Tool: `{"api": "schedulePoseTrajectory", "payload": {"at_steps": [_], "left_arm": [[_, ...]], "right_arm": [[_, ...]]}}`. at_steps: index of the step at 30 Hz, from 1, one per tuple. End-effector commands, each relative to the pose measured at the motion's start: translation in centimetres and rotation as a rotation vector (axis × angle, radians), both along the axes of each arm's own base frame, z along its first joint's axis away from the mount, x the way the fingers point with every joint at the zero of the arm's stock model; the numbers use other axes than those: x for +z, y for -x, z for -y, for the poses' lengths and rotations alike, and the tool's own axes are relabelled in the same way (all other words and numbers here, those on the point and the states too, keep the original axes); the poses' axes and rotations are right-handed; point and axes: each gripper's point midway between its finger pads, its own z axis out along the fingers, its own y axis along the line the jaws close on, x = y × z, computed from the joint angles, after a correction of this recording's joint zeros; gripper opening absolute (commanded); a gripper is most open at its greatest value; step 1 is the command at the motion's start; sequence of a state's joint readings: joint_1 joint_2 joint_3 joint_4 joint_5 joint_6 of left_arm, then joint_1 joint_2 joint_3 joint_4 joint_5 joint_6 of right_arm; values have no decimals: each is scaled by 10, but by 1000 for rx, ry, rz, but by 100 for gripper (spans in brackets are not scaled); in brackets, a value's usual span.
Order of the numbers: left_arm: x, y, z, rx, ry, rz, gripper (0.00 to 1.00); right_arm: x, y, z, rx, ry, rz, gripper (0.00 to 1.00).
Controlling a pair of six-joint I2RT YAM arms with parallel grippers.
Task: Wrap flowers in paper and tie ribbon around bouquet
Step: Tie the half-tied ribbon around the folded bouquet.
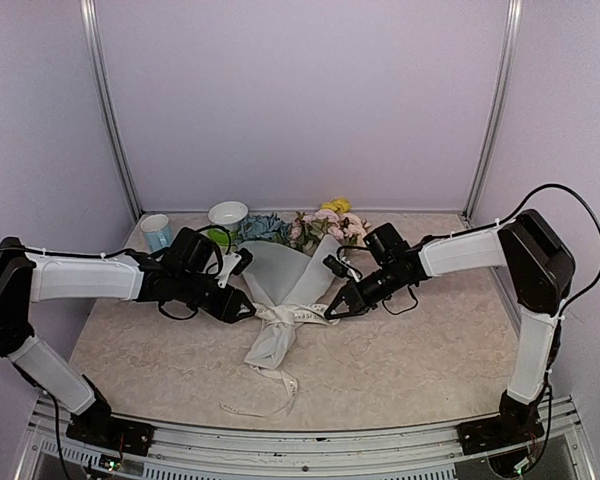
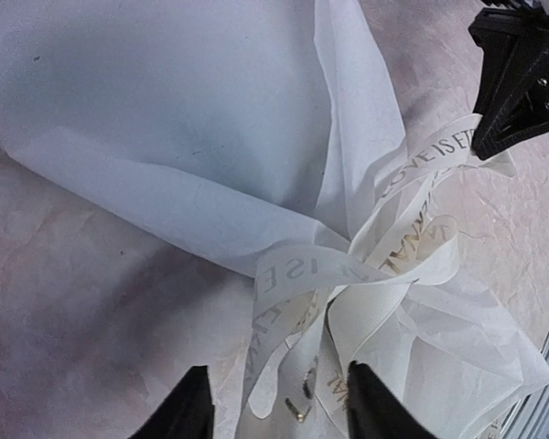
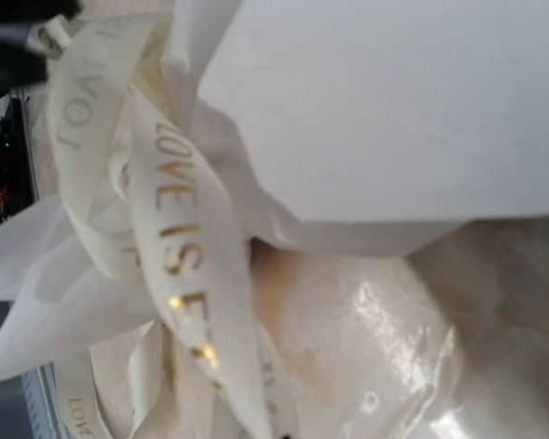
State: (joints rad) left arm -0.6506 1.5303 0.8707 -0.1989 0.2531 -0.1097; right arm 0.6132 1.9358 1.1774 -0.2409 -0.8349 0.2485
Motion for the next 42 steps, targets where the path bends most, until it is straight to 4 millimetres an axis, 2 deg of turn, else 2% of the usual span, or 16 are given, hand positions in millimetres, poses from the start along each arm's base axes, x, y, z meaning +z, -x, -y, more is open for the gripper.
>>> {"api": "schedulePoseTrajectory", "payload": {"at_steps": [1,3,9,11,15,17,19,24,26,31,37,42], "left_arm": [[-2,-6,-16,60,3,-15,58],[-8,-8,-20,67,41,-42,59],[-31,-4,-11,24,94,-132,46],[-34,-4,-10,22,88,-134,34],[-28,1,-8,-7,111,-142,19],[-28,4,-9,-12,105,-147,1],[-20,2,-9,-10,110,-128,0],[35,-8,4,-70,147,-8,0],[48,-9,6,-91,155,17,0],[48,-9,8,-120,180,14,0],[43,-23,17,-128,203,17,0],[37,-23,18,-135,195,23,0]], "right_arm": [[3,1,-8,23,-16,2,0],[3,0,-8,22,-17,3,0],[2,2,-7,25,-15,2,0],[4,2,-8,24,-17,6,0],[2,2,-8,26,-16,2,0],[1,2,-8,25,-17,0,0],[0,2,-9,26,-18,-3,0],[-4,4,-8,27,-7,-9,0],[-11,6,-4,25,14,-12,0],[-25,16,5,19,47,-41,0],[-37,26,11,20,67,-72,0],[-54,38,26,10,121,-106,0]]}}
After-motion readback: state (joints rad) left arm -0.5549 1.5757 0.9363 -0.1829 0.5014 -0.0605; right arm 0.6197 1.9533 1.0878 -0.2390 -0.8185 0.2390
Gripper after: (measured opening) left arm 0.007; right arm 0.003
